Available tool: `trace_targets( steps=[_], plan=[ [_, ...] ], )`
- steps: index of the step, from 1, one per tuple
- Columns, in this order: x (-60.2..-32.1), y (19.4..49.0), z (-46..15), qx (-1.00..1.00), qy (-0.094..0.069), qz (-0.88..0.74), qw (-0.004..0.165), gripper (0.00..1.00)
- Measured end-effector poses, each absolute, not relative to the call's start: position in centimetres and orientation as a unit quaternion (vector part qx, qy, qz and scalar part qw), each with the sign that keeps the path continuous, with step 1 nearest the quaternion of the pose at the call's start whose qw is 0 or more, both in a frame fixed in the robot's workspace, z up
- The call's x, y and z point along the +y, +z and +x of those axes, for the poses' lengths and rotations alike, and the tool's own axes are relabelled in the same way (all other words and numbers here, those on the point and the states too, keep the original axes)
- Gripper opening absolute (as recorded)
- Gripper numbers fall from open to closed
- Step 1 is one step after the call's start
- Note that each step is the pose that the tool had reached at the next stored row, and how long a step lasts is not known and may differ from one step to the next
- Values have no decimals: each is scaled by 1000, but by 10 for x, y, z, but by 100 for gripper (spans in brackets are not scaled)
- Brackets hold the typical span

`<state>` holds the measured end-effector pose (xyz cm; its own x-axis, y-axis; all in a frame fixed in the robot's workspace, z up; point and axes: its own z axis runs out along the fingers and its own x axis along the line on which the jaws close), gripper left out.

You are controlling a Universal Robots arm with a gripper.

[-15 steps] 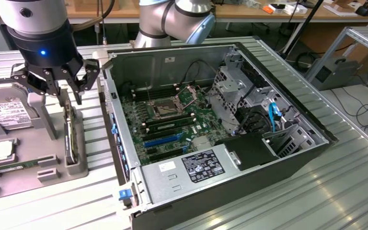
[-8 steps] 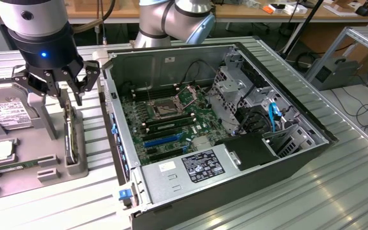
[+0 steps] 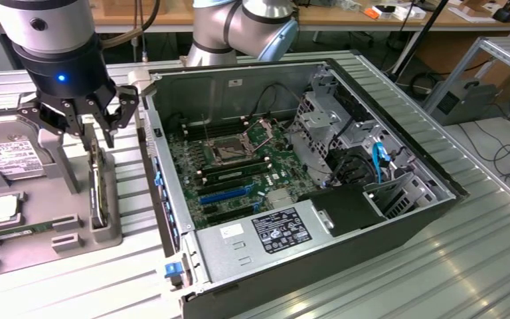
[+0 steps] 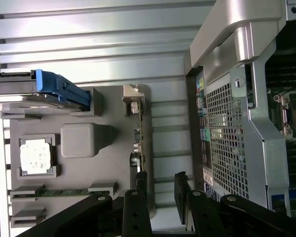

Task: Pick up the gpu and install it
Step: 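Pick up the gpu and move the gpu toward the slot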

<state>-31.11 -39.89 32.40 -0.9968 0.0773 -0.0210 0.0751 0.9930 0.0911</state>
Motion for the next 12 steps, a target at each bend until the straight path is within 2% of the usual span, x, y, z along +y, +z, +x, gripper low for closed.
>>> trace_targets(
  steps=[4,5,7,12],
  plan=[
    [-399,322,-311,998,45,38,12,36],
    [-399,322,-311,999,36,38,13,36],
    [-399,321,-311,999,6,37,14,36],
    [-399,319,-315,1000,6,27,14,36]
  ],
)
